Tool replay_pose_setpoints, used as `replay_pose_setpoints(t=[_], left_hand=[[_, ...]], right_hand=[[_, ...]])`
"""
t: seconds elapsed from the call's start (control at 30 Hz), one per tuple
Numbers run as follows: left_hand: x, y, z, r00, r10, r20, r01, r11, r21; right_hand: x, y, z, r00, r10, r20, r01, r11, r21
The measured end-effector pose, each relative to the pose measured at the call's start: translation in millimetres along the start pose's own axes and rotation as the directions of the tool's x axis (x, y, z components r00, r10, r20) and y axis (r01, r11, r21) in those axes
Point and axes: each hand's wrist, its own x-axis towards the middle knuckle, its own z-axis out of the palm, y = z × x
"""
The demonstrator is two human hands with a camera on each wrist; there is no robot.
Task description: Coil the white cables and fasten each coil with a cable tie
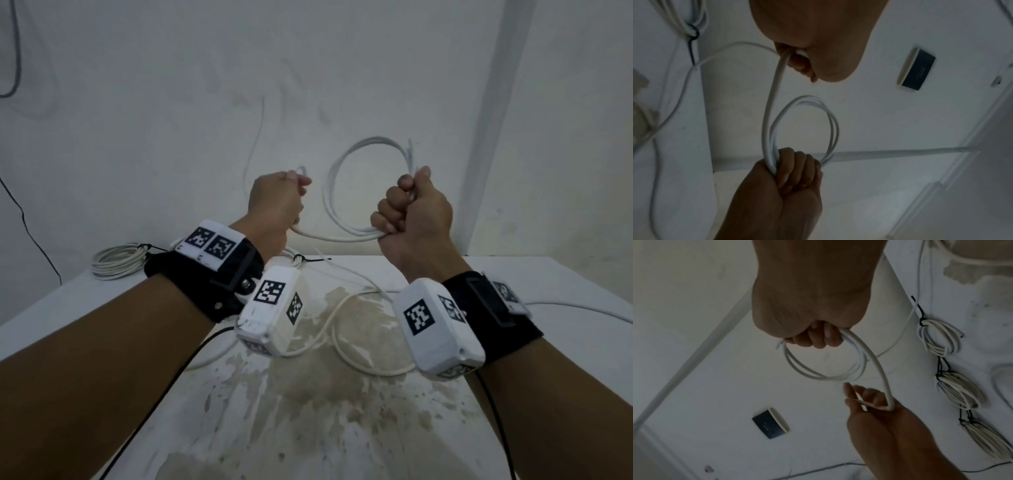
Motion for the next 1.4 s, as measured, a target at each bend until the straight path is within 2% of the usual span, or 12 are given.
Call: replay_pose_setpoints(t=[0.07,0.3,0.47,0.57,0.67,0.77,0.87,1.03,1.17,1.23,1.3,1.4], left_hand=[[3.3,6.3,2.5,0.991,0.100,0.089,-0.108,0.991,0.083],[0.6,39.4,-4.5,0.927,0.280,0.251,-0.302,0.952,0.055],[1.2,37.7,-15.9,0.867,0.359,0.347,-0.430,0.889,0.156],[0.7,26.3,-11.0,0.926,0.258,0.276,-0.311,0.935,0.169],[-11.3,17.4,2.1,0.999,0.045,-0.003,-0.045,0.998,-0.050],[-30.3,15.6,9.3,0.961,-0.251,-0.117,0.179,0.886,-0.428],[-36.4,17.5,13.5,0.955,-0.296,-0.033,0.243,0.837,-0.490],[-30.2,25.0,9.0,0.982,-0.181,0.055,0.188,0.904,-0.385],[-13.6,24.6,-1.4,0.994,-0.109,0.018,0.109,0.963,-0.247],[-4.0,32.2,-9.2,1.000,-0.005,0.004,0.006,0.991,-0.132],[-0.4,42.4,-17.2,0.983,0.148,0.104,-0.155,0.986,0.058],[-2.0,50.8,-24.0,0.909,0.280,0.310,-0.381,0.859,0.343]], right_hand=[[-3.0,4.7,6.4,0.998,0.016,0.065,-0.014,1.000,-0.028],[-9.5,22.5,12.1,0.988,0.106,0.116,-0.090,0.987,-0.130],[-8.4,19.3,16.2,0.993,0.062,0.099,-0.056,0.997,-0.056],[-3.7,13.7,19.8,0.998,-0.002,0.055,0.001,1.000,0.017],[1.0,11.0,25.1,0.998,-0.064,-0.009,0.064,0.996,0.067],[2.9,8.9,28.6,0.992,-0.108,-0.071,0.116,0.987,0.113],[-1.3,15.2,30.6,0.997,-0.075,-0.030,0.078,0.992,0.096],[-10.0,22.7,31.9,0.999,0.002,0.044,-0.001,1.000,-0.011],[-8.7,19.9,29.4,0.994,0.083,0.073,-0.070,0.984,-0.163],[-10.1,24.1,26.3,0.986,0.141,0.090,-0.112,0.957,-0.269],[-11.9,27.8,23.0,0.980,0.171,0.099,-0.133,0.942,-0.309],[-13.5,28.9,22.6,0.980,0.165,0.115,-0.123,0.943,-0.310]])
